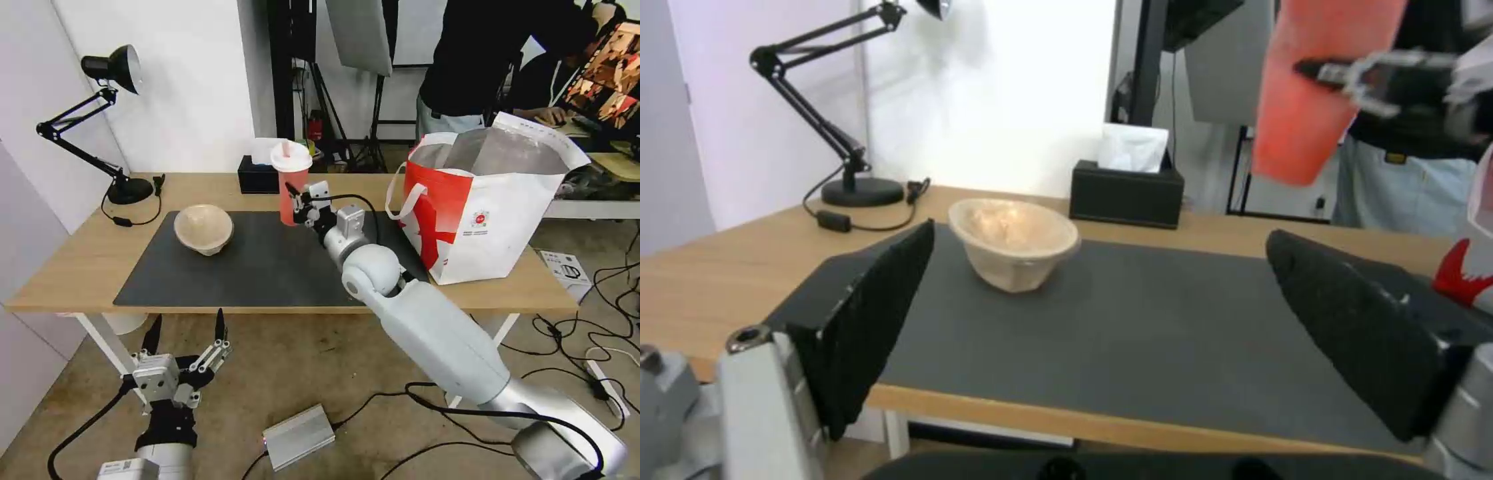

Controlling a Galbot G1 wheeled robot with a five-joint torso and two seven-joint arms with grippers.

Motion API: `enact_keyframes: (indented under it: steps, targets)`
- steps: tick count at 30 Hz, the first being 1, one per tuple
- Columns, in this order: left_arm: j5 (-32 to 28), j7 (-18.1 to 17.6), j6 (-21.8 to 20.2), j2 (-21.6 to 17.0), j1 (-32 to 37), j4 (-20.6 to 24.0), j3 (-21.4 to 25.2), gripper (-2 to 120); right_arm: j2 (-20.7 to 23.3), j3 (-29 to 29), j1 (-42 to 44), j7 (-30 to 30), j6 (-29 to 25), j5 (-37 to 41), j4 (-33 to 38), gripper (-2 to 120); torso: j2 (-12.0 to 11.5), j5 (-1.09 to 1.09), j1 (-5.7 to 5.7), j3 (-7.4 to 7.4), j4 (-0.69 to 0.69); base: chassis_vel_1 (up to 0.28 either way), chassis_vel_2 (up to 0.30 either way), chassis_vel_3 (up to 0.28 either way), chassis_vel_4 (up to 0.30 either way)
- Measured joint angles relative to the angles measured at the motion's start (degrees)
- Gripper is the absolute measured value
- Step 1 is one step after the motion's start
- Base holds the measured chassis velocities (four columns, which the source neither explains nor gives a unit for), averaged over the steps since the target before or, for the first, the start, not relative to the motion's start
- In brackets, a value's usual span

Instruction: Pick up the trash from the table and place it into the takeout bag.

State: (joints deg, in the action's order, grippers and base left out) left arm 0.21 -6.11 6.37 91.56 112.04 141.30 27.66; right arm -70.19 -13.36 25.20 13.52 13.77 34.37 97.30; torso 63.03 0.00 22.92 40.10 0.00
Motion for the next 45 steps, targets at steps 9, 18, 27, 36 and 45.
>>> enact_keyframes:
  steps: [9, 18, 27, 36, 45]
  targets:
    - [0.25, 0.0, -0.04, 0.04, 0.1, 0.09, -0.27, 100, 4.91, 2.52, 0.07, 1.12, 2.11, 2.85, 7.56, 2, 0.0, 0.01, 0.0, 0.0, 0.0, 0.0, 0.0, 0.0, 0.0]
    - [0.12, 0.0, -0.06, 0.05, -0.15, 0.04, -0.85, 100, 9.77, 6.51, -0.12, 1.19, 3.61, 7.38, 12.18, 2, 0.0, 0.01, 0.0, 0.0, 0.0, 0.0, 0.0, 0.0, 0.0]
    - [-0.22, -0.07, -0.09, 0.04, -0.73, -0.51, -1.33, 100, 14.56, 11.92, 1.08, 1.12, 4.9, 11.7, 16.06, 2, 0.0, 0.0, 0.0, 0.0, 0.0, 0.0, 0.0, 0.0, 0.0]
    - [-0.29, -0.12, -0.07, 0.05, -1.25, -0.7, -1.68, 100, 18.4, 16.66, 2.52, 0.96, 5.65, 15.11, 19.09, 2, 0.0, 0.01, 0.0, 0.0, 0.0, 0.0, 0.0, 0.0, 0.0]
    - [-0.3, -0.18, 0.13, 0.04, -1.72, -1.27, -2.18, 100, 22.1, 21.27, 4.11, 0.7, 5.95, 18.74, 21.54, 2, 0.0, 0.01, 0.0, 0.0, 0.0, 0.0, 0.0, 0.0, 0.0]
